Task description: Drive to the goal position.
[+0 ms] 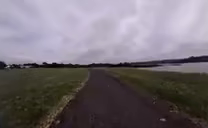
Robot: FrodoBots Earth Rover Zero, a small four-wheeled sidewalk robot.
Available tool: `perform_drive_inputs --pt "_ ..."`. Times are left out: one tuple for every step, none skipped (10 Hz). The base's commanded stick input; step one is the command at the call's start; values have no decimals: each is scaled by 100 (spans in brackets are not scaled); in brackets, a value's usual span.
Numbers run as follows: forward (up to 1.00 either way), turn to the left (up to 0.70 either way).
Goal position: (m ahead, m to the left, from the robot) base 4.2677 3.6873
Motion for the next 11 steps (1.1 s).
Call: perform_drive_inputs --pt "70 0" --pt "70 0" --pt "70 0" --pt "70 0" --pt "70 0" --pt "70 0" --pt "70 0" --pt "70 0" --pt "70 0" --pt "70 0" --pt "70 0"
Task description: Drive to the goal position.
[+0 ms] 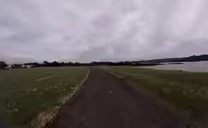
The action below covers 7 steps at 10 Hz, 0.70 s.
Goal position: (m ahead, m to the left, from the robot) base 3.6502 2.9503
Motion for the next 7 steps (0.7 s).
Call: perform_drive_inputs --pt "70 0" --pt "70 0" --pt "70 0" --pt "70 0" --pt "70 0" --pt "70 0" --pt "70 0"
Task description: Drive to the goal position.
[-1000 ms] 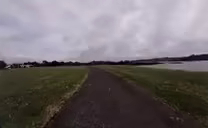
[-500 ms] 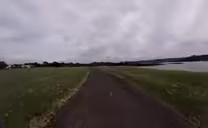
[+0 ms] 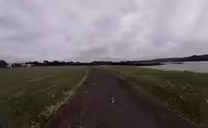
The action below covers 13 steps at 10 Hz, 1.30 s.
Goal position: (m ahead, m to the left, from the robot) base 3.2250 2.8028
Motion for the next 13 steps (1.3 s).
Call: perform_drive_inputs --pt "70 0" --pt "70 0" --pt "70 0" --pt "70 0" --pt "70 0" --pt "70 0" --pt "70 0" --pt "70 0" --pt "70 0" --pt "70 0" --pt "70 0" --pt "70 0" --pt "70 0"
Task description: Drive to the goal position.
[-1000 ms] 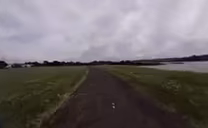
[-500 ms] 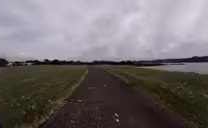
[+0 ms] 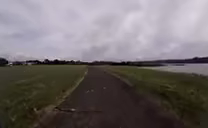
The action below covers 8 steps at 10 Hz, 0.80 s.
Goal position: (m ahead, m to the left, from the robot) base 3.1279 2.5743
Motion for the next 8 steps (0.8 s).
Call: perform_drive_inputs --pt "70 0" --pt "70 0" --pt "59 0" --pt "26 0" --pt "0 0" --pt "0 0" --pt "0 0" --pt "0 0"
